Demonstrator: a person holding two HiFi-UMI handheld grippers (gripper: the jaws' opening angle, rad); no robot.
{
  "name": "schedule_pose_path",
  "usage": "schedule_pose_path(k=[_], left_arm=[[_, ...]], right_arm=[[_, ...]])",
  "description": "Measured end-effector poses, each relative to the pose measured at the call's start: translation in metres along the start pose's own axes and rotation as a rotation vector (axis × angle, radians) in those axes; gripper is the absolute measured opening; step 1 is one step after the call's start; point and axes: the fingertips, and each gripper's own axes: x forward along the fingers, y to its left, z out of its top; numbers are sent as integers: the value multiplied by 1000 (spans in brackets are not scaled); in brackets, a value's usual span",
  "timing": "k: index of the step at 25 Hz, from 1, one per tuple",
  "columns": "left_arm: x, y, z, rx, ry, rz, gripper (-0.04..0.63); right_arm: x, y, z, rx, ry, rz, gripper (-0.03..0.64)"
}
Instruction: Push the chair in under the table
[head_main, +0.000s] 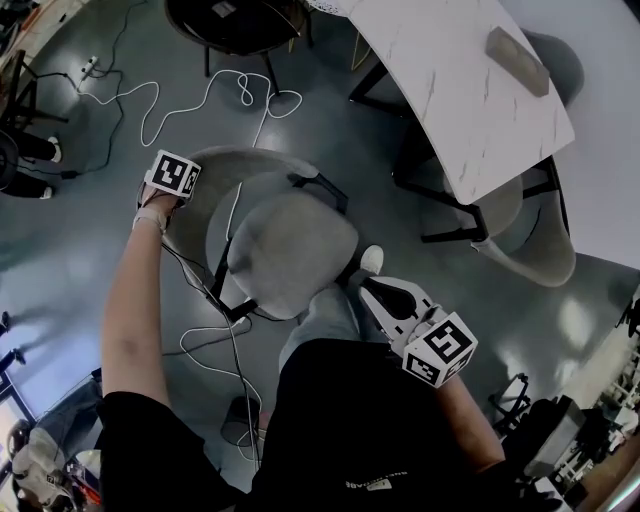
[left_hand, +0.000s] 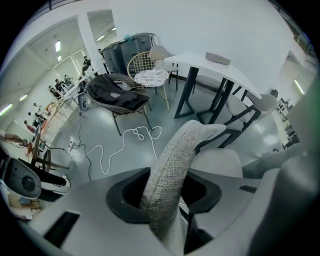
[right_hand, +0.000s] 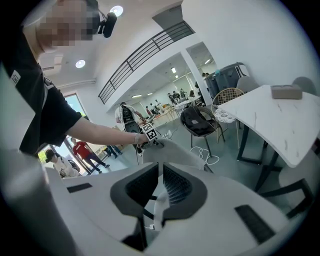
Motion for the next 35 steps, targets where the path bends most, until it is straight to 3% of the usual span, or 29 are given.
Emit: schedule_pose_path(k=[10, 21, 30, 32, 35], left_arm=[[-3, 69, -8, -216, -31, 79, 176], [-4, 107, -15, -358, -42, 126, 206], [-19, 133, -78, -542, -22, 204, 237], [-23, 136, -94, -548, -20, 210, 237], [-25, 134, -112, -498, -31, 228, 225]], right_arm=[[0, -7, -10, 23, 24, -22, 15], [5, -6, -18, 31, 45, -40, 15], [7, 1, -22, 16, 44, -15, 15], [6, 0, -24, 11, 46, -8, 15], [5, -3, -30, 11, 54, 0, 15]])
